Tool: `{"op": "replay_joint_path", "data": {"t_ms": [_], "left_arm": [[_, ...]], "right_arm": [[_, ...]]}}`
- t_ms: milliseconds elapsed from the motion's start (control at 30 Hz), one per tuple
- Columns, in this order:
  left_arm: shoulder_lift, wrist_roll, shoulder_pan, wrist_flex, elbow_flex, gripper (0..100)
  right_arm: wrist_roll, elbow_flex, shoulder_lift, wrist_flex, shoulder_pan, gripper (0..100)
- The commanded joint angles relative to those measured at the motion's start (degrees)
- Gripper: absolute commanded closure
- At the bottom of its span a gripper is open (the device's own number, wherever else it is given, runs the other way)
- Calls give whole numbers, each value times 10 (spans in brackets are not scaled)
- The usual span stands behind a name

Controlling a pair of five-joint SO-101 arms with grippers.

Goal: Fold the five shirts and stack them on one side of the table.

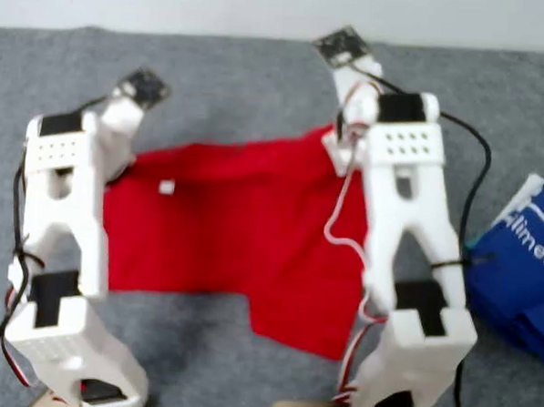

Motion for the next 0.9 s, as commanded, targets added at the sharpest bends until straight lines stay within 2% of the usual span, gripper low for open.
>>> {"op": "replay_joint_path", "data": {"t_ms": [0, 200, 400, 700, 867], "left_arm": [[-6, -23, 0, 23, -26, 997], [-6, -62, 0, 62, -26, 997], [-5, -102, 0, 104, -24, 997], [20, -129, -12, 151, -25, 997], [42, -128, -18, 164, -24, 997]], "right_arm": [[19, -40, -60, 76, -4, 991], [35, -40, -83, 166, -4, 991], [38, -12, -107, 167, -8, 991], [30, 150, -192, 166, -36, 991], [-30, 207, -225, 157, -38, 990]]}}
